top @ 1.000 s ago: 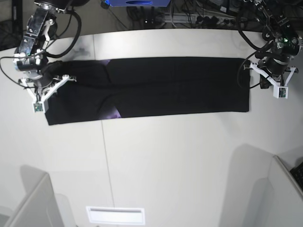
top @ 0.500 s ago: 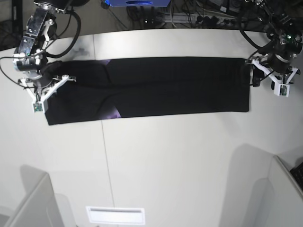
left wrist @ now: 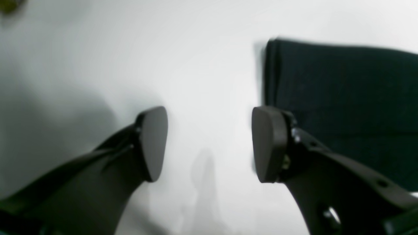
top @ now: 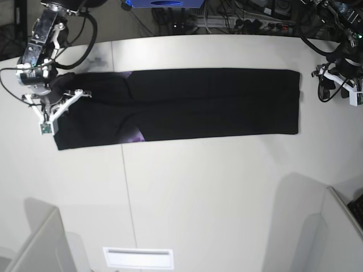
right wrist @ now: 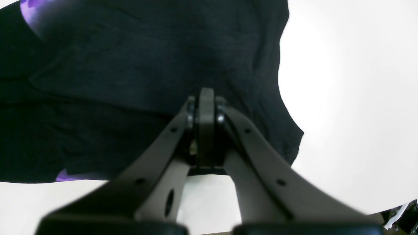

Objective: Fold the T-shirt properly

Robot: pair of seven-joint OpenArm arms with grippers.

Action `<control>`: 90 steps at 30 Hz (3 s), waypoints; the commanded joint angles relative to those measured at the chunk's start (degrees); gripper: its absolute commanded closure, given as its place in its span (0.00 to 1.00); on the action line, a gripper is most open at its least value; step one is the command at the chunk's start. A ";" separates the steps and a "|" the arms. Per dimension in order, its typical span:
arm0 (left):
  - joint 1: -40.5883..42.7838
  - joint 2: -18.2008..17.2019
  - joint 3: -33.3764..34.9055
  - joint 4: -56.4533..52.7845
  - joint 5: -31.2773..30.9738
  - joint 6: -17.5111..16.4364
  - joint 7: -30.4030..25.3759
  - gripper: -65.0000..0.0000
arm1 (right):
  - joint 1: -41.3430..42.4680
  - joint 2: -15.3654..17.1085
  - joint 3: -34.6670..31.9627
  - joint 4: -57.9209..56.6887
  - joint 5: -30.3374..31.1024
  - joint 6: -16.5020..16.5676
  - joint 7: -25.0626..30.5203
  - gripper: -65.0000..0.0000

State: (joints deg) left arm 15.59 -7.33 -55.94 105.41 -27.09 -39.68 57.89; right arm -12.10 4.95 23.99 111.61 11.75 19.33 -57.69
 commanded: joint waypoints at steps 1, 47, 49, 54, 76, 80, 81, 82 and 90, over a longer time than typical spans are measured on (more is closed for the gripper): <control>0.01 -0.89 -0.28 -0.04 -0.91 -0.32 -1.05 0.39 | 0.71 0.54 0.14 0.78 0.25 -0.30 1.03 1.00; -2.01 1.31 3.50 1.10 -0.47 -0.32 -0.70 0.40 | -0.52 -1.57 0.32 0.17 0.34 -0.12 1.03 1.00; -1.75 1.14 3.50 1.10 -0.73 -0.32 -0.70 0.40 | -0.96 -2.36 0.06 0.17 0.34 -0.12 1.03 1.00; -1.92 1.31 3.50 1.10 -0.47 -0.32 -0.70 0.40 | -2.45 -3.94 0.06 0.70 0.34 -0.04 1.03 1.00; -1.75 2.45 3.42 0.84 -0.47 -0.32 -0.70 0.51 | -3.42 -3.85 0.41 0.70 0.25 -0.04 1.03 1.00; -1.75 2.37 3.42 0.92 -0.47 -0.32 -0.70 0.87 | -3.68 -4.12 0.14 0.52 0.25 -0.04 1.03 1.00; -1.84 2.37 3.42 0.92 -0.47 -0.32 -0.70 0.97 | -3.68 -4.12 0.14 0.52 0.25 -0.04 1.03 1.00; -1.92 2.37 3.42 0.84 -0.47 -0.32 -0.70 1.00 | -3.68 -4.12 0.14 0.52 0.25 -0.04 1.03 1.00; -2.45 2.37 3.94 0.57 -0.47 -0.32 -0.70 1.00 | -3.59 -4.12 0.23 0.52 0.25 -0.04 1.03 1.00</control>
State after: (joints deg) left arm 13.47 -4.14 -51.92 105.14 -26.68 -39.66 58.11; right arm -16.08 0.60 24.12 111.07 11.73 19.33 -57.69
